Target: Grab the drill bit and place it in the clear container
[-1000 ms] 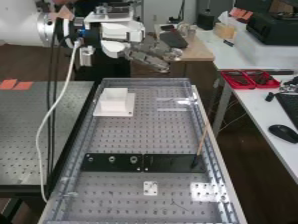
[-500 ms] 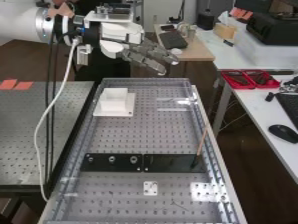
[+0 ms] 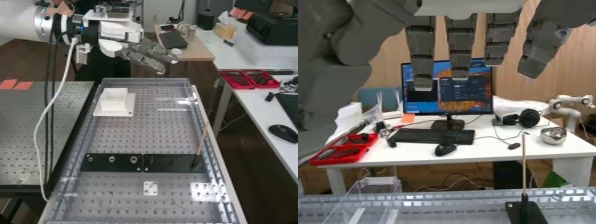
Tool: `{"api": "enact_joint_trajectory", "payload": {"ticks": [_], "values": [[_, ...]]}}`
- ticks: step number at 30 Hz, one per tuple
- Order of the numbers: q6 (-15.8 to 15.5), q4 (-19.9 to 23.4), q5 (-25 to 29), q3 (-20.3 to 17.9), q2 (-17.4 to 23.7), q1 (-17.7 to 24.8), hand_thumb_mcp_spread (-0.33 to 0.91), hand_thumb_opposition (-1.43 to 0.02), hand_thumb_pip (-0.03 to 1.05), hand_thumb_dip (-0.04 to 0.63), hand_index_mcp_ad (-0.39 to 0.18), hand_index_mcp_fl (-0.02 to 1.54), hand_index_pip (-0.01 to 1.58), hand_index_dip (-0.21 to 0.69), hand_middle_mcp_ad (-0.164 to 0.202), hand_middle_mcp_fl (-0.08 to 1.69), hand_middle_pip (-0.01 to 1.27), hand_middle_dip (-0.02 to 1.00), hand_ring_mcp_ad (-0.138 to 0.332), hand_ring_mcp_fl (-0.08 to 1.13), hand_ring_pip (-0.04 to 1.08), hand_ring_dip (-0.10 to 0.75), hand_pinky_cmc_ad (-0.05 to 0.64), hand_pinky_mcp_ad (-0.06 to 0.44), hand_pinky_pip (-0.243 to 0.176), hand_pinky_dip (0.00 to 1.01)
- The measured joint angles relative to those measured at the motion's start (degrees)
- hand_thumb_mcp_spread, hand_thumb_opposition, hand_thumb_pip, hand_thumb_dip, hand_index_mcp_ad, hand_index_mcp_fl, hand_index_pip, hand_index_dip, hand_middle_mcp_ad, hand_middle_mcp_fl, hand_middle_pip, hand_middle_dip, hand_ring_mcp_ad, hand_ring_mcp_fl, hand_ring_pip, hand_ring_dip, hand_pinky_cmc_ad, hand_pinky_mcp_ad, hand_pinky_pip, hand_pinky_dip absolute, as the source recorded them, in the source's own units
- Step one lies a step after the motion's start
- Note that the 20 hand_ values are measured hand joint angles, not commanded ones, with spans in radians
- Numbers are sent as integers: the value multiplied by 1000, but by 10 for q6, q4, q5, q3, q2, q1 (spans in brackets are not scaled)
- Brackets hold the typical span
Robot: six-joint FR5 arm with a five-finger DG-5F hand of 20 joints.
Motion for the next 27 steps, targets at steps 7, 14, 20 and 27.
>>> {"api": "enact_joint_trajectory", "payload": {"ticks": [7,14,20,27], "values": [[-1,4,2,-2,2,1,344,-668,195,59,-96,389,56,314,82,152,129,202,168,14,113,54,480,314,-89,152],[-1,8,4,-4,4,1,340,-670,195,59,-89,389,56,314,82,152,129,202,168,14,113,54,480,314,-89,152],[-1,9,5,-5,5,2,340,-670,195,59,-89,428,56,314,82,152,129,202,168,14,113,54,480,314,-89,152],[-1,10,6,-5,8,2,344,-670,195,59,-89,428,56,314,82,152,129,202,168,14,113,54,480,314,-89,152]]}}
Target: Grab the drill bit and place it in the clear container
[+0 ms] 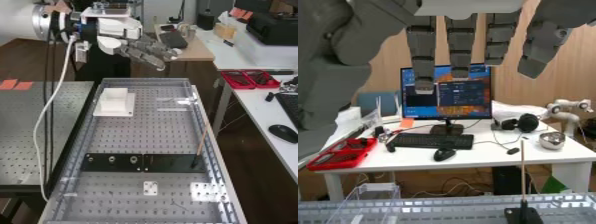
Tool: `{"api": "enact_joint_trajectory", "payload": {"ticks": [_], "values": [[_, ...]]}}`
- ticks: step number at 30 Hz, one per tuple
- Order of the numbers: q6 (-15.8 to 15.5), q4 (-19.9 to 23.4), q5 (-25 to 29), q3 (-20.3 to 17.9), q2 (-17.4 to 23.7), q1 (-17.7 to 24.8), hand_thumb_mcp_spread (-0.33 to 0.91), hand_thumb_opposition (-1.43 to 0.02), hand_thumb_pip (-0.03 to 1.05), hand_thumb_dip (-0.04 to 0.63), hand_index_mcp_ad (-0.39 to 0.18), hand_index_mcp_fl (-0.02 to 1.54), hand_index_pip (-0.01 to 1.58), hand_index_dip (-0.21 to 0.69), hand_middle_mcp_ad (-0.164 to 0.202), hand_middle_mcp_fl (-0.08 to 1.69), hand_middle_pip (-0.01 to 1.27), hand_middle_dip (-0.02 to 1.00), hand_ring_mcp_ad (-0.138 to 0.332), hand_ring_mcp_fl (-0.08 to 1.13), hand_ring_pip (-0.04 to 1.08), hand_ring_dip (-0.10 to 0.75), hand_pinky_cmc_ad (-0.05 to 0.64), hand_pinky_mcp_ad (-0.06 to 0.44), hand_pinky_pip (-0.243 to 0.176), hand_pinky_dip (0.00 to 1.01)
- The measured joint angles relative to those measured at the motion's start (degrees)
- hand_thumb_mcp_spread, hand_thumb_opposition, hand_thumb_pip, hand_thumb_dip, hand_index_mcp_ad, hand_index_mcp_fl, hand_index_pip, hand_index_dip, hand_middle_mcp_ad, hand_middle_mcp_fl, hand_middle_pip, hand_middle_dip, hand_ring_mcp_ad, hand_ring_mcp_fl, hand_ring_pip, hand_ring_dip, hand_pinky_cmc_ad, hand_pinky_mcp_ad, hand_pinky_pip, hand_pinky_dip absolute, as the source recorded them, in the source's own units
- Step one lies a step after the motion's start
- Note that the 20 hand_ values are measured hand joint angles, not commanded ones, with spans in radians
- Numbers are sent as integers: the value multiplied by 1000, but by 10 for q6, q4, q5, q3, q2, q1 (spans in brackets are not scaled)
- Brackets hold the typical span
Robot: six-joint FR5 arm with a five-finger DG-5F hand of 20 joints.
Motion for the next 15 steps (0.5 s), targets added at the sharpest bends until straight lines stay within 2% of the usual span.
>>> {"api": "enact_joint_trajectory", "payload": {"ticks": [15], "values": [[5,-16,-5,20,16,-12,340,-670,195,59,-87,428,56,314,82,152,129,199,168,14,113,54,480,314,-89,152]]}}
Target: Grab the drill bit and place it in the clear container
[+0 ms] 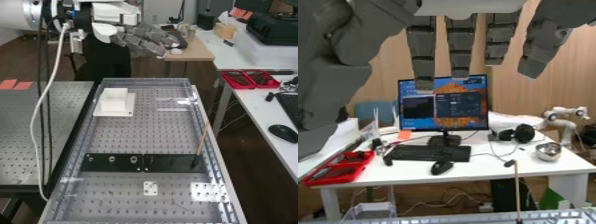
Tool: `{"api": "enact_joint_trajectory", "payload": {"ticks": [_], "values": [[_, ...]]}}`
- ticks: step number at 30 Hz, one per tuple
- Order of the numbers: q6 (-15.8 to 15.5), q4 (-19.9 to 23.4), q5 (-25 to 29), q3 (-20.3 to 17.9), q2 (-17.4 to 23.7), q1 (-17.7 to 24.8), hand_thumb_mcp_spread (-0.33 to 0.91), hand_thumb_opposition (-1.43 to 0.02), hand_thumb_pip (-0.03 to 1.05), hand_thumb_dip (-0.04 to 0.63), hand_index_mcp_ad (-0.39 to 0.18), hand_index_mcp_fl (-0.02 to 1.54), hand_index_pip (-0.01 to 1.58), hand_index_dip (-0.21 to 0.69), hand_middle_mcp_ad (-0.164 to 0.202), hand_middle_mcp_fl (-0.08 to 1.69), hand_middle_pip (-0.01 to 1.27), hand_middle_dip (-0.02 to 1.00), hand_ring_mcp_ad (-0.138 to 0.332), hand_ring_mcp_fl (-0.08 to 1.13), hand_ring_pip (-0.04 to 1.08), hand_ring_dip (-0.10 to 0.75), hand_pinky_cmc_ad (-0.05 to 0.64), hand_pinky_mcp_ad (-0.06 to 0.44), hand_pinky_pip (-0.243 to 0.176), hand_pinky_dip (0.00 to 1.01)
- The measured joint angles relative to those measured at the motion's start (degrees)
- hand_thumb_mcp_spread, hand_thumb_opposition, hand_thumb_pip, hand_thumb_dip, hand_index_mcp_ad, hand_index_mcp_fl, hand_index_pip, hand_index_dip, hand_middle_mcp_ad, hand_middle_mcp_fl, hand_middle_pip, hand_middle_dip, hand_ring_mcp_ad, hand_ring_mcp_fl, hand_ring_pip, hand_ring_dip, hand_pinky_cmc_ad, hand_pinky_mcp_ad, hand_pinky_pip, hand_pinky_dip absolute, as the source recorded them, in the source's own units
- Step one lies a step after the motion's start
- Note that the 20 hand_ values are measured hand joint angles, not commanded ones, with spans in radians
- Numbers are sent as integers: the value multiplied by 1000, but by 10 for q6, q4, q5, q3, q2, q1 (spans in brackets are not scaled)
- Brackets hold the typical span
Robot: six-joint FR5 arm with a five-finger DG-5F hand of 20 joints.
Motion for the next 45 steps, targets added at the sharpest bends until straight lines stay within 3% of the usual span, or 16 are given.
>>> {"api": "enact_joint_trajectory", "payload": {"ticks": [24,45], "values": [[13,15,57,-7,13,17,342,-670,195,59,-87,428,56,314,86,152,129,202,169,14,113,54,480,314,-89,152],[25,9,54,13,-9,14,342,-670,195,59,-86,424,56,314,86,176,129,202,173,14,113,54,480,314,-89,152]]}}
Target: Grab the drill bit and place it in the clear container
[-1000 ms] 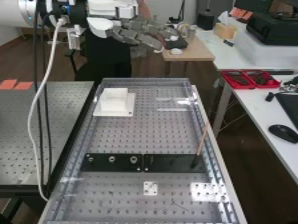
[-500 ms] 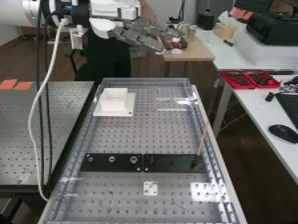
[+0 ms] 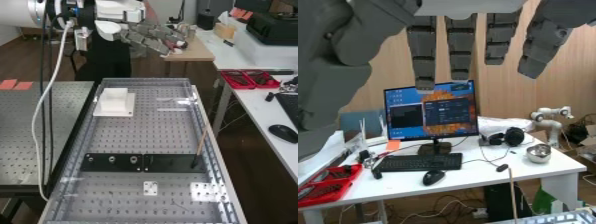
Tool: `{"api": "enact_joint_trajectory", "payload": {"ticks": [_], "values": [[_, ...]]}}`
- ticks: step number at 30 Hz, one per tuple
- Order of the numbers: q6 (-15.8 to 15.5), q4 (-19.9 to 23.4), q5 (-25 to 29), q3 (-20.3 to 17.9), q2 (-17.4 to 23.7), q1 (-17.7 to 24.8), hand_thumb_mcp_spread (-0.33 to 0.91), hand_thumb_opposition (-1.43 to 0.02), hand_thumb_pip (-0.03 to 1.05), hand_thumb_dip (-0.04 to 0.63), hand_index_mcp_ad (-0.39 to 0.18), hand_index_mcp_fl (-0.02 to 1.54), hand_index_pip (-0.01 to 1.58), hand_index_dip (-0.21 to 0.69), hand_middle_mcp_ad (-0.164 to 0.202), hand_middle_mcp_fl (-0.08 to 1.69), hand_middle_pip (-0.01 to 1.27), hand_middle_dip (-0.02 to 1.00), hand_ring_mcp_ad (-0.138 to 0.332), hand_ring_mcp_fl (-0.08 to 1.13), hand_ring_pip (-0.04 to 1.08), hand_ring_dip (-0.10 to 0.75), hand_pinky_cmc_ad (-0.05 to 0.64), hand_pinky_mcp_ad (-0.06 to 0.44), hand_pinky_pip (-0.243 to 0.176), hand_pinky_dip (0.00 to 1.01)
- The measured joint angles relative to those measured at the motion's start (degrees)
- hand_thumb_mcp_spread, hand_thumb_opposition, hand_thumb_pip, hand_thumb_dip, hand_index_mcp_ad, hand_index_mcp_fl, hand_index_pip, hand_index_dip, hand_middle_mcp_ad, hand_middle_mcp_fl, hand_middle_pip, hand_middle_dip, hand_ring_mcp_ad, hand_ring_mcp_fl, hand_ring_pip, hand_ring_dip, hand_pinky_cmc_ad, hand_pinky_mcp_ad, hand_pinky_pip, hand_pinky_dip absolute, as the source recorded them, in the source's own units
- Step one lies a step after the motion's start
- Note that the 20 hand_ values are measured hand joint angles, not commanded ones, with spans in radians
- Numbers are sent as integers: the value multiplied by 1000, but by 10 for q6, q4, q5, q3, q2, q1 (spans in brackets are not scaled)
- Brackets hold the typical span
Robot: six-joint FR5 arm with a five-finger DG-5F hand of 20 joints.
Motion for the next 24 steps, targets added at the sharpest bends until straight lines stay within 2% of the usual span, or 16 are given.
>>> {"api": "enact_joint_trajectory", "payload": {"ticks": [24], "values": [[2,-8,-19,10,2,-13,344,-670,195,59,-80,424,56,314,82,176,129,202,173,14,113,54,480,314,-93,152]]}}
